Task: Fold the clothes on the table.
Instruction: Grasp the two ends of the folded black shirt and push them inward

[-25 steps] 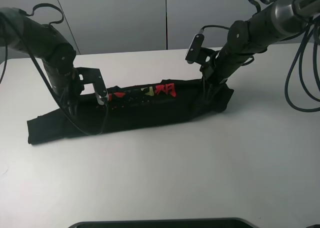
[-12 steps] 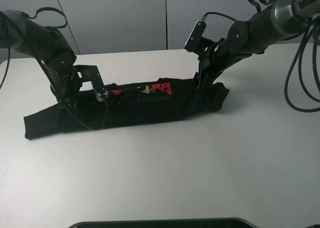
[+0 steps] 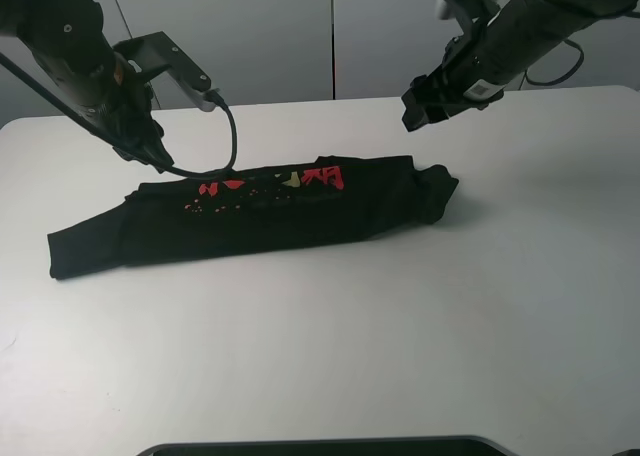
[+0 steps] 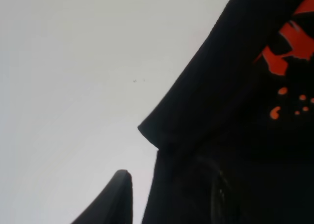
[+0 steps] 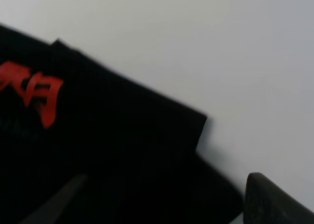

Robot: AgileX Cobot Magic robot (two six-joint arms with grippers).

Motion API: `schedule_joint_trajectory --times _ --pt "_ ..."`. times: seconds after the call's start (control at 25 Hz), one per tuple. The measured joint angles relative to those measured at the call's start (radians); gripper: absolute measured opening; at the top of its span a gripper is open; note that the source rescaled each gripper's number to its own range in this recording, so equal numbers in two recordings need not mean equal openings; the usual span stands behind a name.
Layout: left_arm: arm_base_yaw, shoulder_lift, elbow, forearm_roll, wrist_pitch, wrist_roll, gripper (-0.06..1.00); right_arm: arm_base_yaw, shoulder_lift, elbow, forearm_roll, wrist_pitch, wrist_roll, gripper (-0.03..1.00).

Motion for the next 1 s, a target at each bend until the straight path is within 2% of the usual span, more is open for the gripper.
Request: schedule_joint_trajectory --times 0.08,0.2,0.36,0.6,0.68,0.76,0.88,0.96,1.0 --pt "0.000 -0.030 0.000 -0.075 0.014 -0.004 0.50 0.000 0.025 0.004 0.028 0.061 0.048 0.81" --pt "0.000 -0.054 0.000 -0.150 0.042 -0.004 0.50 0.000 0.074 0.019 0.082 0.087 0.073 0.87" --pt "0.000 -0.058 0.000 -0.171 0.071 0.005 0.50 0.000 0.157 0.021 0.133 0.062 0.076 0.96" --pt "0.000 -0.061 0.002 -0.175 0.075 0.007 0.50 0.000 0.263 0.014 0.204 0.000 0.066 0.96" --pt "0.000 -0.061 0.002 -0.175 0.075 0.007 0.50 0.000 0.283 0.008 0.219 -0.002 0.064 0.92" --pt "0.000 -0.061 0.002 -0.175 0.075 0.007 0.50 -0.002 0.292 0.001 0.248 -0.008 0.047 0.80" --pt "0.000 -0.061 0.002 -0.175 0.075 0.007 0.50 -0.008 0.311 -0.002 0.346 0.016 -0.043 0.43" --pt "0.000 -0.061 0.002 -0.175 0.073 0.007 0.50 -0.010 0.320 -0.002 0.399 0.059 -0.085 0.13" --pt "0.000 -0.061 0.002 -0.175 0.073 0.007 0.50 -0.010 0.322 -0.002 0.407 0.072 -0.094 0.11"
